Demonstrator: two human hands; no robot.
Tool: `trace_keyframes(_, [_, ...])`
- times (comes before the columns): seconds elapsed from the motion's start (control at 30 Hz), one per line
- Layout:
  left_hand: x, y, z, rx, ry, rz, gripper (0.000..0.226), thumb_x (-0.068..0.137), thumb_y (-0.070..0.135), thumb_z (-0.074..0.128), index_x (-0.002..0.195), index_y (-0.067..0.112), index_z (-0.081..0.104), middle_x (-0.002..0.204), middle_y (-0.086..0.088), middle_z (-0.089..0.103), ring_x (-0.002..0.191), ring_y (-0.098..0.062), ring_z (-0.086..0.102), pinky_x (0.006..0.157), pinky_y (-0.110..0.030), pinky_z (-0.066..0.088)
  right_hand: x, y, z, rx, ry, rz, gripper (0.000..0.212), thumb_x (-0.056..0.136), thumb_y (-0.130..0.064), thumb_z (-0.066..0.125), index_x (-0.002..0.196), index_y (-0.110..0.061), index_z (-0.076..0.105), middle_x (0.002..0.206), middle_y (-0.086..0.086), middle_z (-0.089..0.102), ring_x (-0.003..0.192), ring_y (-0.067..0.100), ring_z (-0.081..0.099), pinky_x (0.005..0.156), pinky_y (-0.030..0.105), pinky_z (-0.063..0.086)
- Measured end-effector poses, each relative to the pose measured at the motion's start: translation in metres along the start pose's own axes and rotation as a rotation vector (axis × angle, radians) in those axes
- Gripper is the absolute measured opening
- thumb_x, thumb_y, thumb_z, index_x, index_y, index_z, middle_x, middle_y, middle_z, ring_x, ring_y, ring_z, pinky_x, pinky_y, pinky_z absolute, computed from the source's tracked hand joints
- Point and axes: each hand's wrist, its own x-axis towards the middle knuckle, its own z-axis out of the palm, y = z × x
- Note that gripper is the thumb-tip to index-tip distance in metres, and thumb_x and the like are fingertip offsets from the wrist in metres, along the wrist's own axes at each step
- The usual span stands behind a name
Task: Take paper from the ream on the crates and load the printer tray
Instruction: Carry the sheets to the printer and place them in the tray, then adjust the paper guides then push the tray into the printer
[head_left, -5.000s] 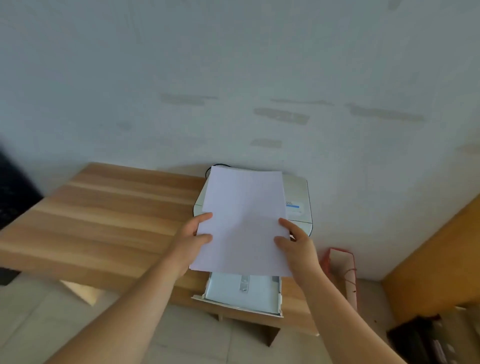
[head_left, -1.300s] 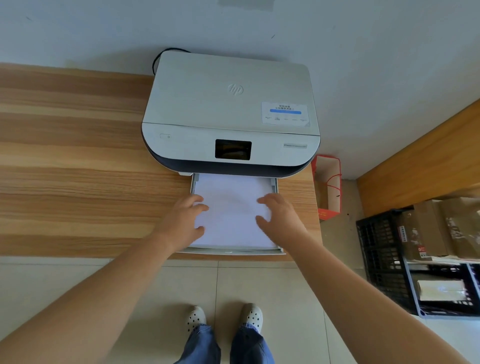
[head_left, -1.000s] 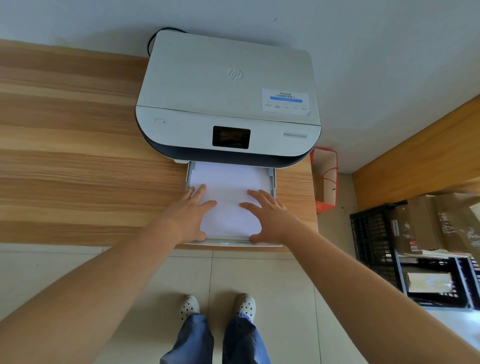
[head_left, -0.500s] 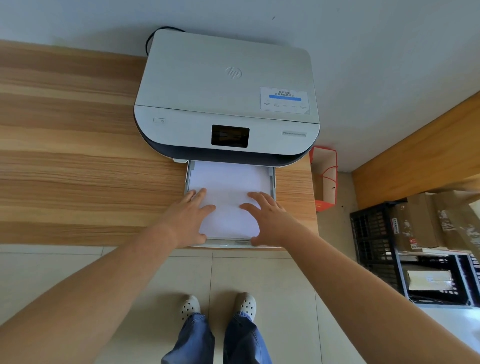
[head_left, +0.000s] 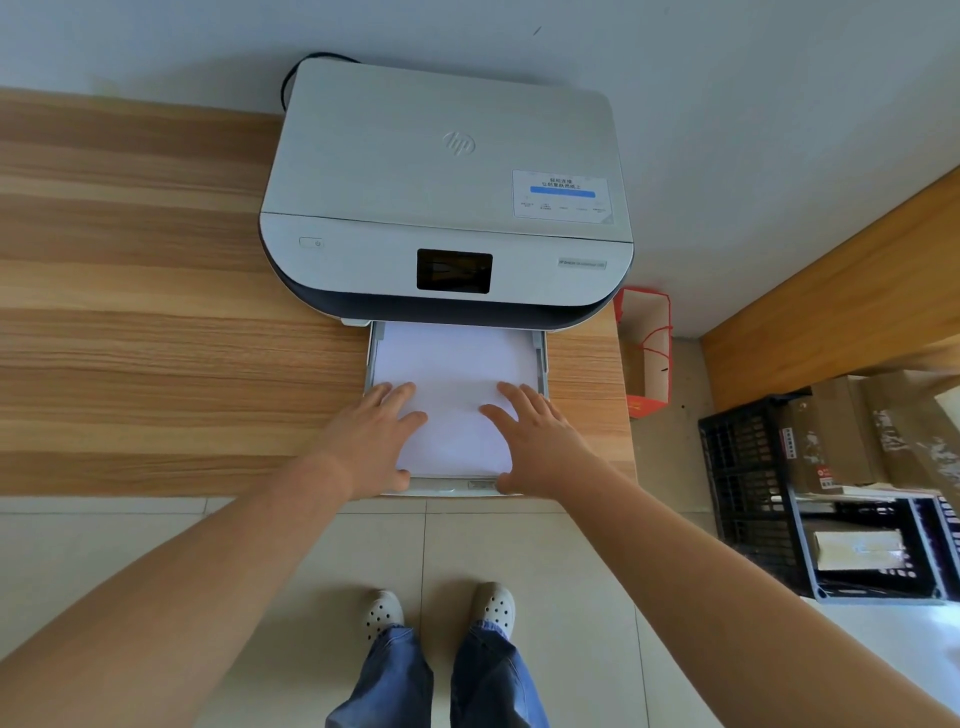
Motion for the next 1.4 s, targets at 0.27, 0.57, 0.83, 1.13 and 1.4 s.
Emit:
trace_keyframes(0.27, [0.005,0.0,0.001,0.003,-0.059,0.008,0.091,0.083,0.042,0.057,0.153,0.025,0.001,0.161,0.002,-0.014,0.148,-0.024,-0.01,0.117,-0.039,0.021,0.007,-0.002,-0.006,0.036,-0.028,-0.01,0.103,0.076,-0.045,0.075,0.153,-0.028,0.009,0.162,0.004,-0.009,0.148,0.03,-0.011,0.117,0.048,0.011])
trace_keyframes(0.57, [0.004,0.0,0.006,0.012,-0.064,0.006,0.081,0.085,0.042,0.056,0.152,0.028,0.014,0.162,0.002,-0.011,0.148,-0.025,-0.008,0.114,-0.041,0.029,0.003,-0.001,0.0,0.049,-0.027,-0.003,0.098,0.079,-0.047,0.071,0.153,-0.027,0.009,0.162,0.002,-0.009,0.149,0.027,-0.01,0.117,0.049,0.017])
trace_keyframes(0.83, [0.003,0.0,0.005,-0.006,-0.057,0.015,0.08,0.085,0.041,0.057,0.152,0.029,0.014,0.162,0.003,-0.011,0.148,-0.023,-0.008,0.112,-0.04,0.03,0.002,0.002,0.003,0.11,-0.006,-0.012,0.097,0.078,-0.05,0.069,0.153,-0.031,0.01,0.162,-0.002,-0.008,0.148,0.025,-0.009,0.116,0.049,0.018])
trace_keyframes(1.13, [0.004,-0.048,-0.02,-0.43,0.384,-0.297,0.041,0.093,0.036,0.052,0.127,0.014,0.052,0.127,-0.005,0.055,0.113,-0.021,0.052,0.094,-0.036,0.046,0.008,0.046,-0.037,0.612,0.369,0.454,0.033,0.097,-0.026,0.048,0.127,-0.013,0.054,0.133,0.006,0.051,0.116,0.024,0.05,0.094,0.033,0.04])
trace_keyframes(1.4, [0.022,-0.054,-0.017,-0.505,0.078,-0.478,0.027,0.098,0.042,0.038,0.095,0.018,0.051,0.082,-0.002,0.06,0.071,-0.016,0.055,0.058,-0.031,0.04,0.027,0.051,-0.027,0.451,0.096,0.505,0.03,0.099,-0.034,0.034,0.09,-0.013,0.054,0.084,0.007,0.06,0.07,0.021,0.056,0.066,0.035,0.05])
